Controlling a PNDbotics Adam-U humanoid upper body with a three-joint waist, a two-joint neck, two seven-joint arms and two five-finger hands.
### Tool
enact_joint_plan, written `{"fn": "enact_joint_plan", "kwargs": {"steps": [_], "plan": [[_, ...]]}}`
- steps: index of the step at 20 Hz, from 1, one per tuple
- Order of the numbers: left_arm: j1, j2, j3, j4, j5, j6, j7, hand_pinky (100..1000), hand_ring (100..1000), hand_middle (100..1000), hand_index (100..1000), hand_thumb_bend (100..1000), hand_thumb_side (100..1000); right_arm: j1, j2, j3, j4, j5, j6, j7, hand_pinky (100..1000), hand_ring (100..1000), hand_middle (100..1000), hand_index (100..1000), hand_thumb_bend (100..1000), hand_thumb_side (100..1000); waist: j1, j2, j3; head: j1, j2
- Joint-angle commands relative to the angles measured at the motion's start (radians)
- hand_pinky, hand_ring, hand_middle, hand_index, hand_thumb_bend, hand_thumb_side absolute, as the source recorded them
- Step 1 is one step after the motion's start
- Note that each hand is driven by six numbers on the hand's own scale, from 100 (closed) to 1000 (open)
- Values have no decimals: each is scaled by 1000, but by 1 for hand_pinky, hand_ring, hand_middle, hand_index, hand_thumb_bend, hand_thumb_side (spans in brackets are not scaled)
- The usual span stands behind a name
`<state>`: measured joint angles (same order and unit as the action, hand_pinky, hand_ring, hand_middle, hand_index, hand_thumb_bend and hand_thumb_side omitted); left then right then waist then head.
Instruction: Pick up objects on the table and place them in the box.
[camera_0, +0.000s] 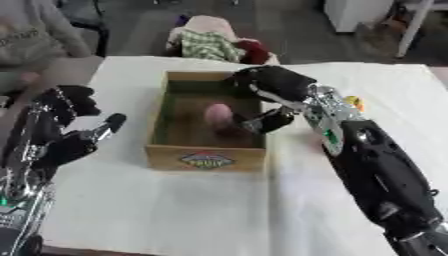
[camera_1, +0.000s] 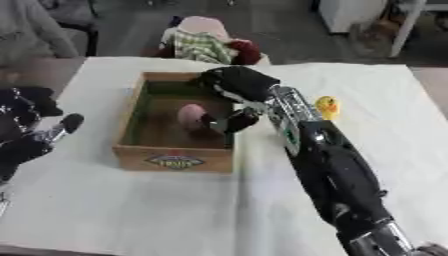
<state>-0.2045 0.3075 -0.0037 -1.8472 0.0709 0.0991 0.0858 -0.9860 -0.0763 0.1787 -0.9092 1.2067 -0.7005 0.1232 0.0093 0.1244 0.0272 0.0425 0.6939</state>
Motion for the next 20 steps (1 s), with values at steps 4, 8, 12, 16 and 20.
{"fn": "enact_joint_plan", "kwargs": {"steps": [4,8,12,16,20], "plan": [[-12,8,4,-15,4,0,2,697,534,488,634,675,106,-31,-31,-14,-40,-1,-5,8,653,788,743,929,234,356,1,-15,0,4,-7],[-9,10,7,-14,2,0,5,697,534,487,633,675,106,-41,-79,-16,-58,-42,-6,12,657,790,742,916,230,356,-3,-18,-4,11,-5],[-4,15,9,-12,0,0,7,697,534,487,633,675,106,-35,-158,-1,-69,-87,-28,48,668,800,755,916,279,406,-10,-22,-15,21,-4],[-1,19,12,-11,-2,0,10,697,534,487,633,675,106,-13,-238,5,-80,-134,-52,93,686,820,759,907,374,426,-15,-24,-24,32,-4],[0,22,13,-12,-3,-1,11,697,534,487,633,674,106,6,-310,7,-76,-176,-72,149,700,836,774,906,458,435,-17,-25,-28,36,-6]]}}
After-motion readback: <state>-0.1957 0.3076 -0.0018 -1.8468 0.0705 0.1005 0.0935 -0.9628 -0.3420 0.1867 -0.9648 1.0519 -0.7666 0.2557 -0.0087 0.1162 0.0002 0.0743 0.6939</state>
